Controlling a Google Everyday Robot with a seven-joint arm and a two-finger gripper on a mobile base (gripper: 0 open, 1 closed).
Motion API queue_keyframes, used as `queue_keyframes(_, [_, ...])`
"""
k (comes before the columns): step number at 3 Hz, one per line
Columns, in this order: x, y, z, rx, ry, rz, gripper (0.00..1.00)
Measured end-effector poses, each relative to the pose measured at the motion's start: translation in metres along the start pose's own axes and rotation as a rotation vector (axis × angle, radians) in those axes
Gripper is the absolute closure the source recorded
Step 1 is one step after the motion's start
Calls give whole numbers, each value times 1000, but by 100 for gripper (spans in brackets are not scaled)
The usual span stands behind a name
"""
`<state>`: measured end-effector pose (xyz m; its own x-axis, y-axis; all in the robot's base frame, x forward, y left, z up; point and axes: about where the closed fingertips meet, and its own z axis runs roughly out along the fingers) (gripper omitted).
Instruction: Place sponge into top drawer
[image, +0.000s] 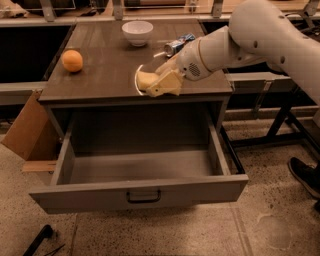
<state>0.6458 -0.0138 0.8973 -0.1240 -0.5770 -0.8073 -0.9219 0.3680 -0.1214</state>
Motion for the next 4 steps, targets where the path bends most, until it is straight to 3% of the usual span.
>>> queue_keyframes(2, [20, 33, -16, 53, 20, -30, 100])
queue_keyframes(3, [39, 54, -5, 78, 70, -52, 100])
queue_keyframes(4, [69, 64, 22, 91, 126, -37, 100])
